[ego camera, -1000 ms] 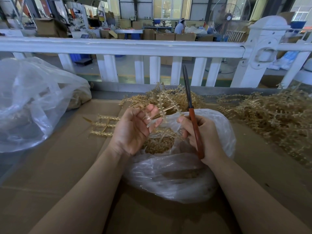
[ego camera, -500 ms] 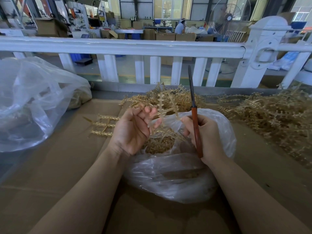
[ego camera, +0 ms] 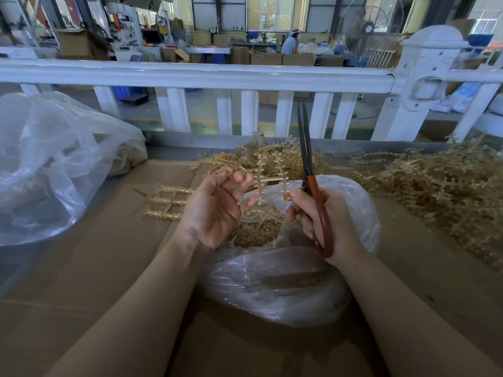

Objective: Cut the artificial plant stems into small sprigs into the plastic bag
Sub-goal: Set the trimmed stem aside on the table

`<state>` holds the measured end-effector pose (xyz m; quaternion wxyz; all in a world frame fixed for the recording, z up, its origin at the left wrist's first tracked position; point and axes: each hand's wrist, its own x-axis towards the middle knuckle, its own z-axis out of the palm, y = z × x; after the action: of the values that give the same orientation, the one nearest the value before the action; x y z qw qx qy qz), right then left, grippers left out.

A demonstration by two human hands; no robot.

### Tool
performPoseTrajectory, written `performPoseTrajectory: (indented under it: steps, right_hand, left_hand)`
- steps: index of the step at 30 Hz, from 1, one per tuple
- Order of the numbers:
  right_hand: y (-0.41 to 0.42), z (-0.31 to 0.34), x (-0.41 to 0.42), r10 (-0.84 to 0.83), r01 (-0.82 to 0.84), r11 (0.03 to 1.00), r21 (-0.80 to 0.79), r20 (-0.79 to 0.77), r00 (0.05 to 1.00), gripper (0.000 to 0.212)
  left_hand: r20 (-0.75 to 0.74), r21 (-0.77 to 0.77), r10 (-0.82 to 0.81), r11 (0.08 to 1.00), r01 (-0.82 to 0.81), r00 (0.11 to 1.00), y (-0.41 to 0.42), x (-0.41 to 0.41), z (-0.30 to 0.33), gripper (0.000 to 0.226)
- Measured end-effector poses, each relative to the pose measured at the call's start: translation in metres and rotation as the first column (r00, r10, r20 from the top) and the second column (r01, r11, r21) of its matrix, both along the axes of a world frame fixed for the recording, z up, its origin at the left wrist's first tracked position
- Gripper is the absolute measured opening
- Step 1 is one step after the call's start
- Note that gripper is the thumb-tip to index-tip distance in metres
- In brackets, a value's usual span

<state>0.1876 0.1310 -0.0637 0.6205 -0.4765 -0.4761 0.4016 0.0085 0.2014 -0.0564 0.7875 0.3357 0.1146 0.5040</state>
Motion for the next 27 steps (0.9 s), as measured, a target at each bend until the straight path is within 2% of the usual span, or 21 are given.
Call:
performPoseTrajectory:
  steps: [4, 8, 11, 13, 15, 17, 22, 27]
  right_hand:
    - [0.002, -0.001, 0.002, 0.033, -0.033, 0.999, -0.015, -0.025, 0.999, 0.020]
    - [0.000, -0.001, 0.002, 0.063, -0.062, 0.998, 0.029, -0.064, 0.996, 0.027]
    - [0.000, -0.003, 0.002, 0.051, -0.048, 0.997, 0.055, -0.059, 0.997, 0.048]
    - [0.001, -0.003, 0.003, 0.029, -0.026, 0.998, 0.050, -0.057, 0.998, 0.058]
    - [0.000, -0.003, 0.003, 0.027, -0.024, 0.998, 0.056, -0.056, 0.998, 0.050]
    - [-0.002, -0.002, 0.003, 0.030, -0.027, 0.998, 0.059, -0.052, 0.998, 0.039]
    - [0.000, -0.001, -0.001, 0.000, 0.001, 1.000, 0.018, -0.025, 1.000, 0.042]
    - [0.000, -0.001, 0.000, -0.021, 0.022, 0.999, 0.031, -0.034, 0.999, 0.038]
  left_hand:
    - [-0.018, -0.014, 0.016, 1.000, -0.017, 1.000, -0.001, 0.000, 0.001, 0.026]
    - [-0.024, -0.027, 0.023, 0.999, -0.024, 0.999, -0.002, 0.000, 0.003, 0.025]
    - [-0.029, -0.018, 0.028, 0.999, -0.029, 0.999, -0.003, -0.001, 0.002, 0.029]
    - [-0.031, 0.006, 0.018, 1.000, -0.017, 0.999, -0.003, -0.001, 0.002, 0.022]
    - [-0.024, 0.019, 0.010, 1.000, -0.009, 1.000, -0.003, -0.002, 0.002, 0.007]
    - [0.024, 0.005, 0.023, 1.000, -0.023, 0.999, -0.001, -0.004, 0.002, 0.008]
    - [0.212, -0.161, 0.262, 0.959, -0.231, 0.941, 0.007, -0.016, 0.007, 0.020]
    - [0.127, -0.229, 0.580, 0.807, -0.545, 0.805, 0.018, -0.032, 0.013, 0.015]
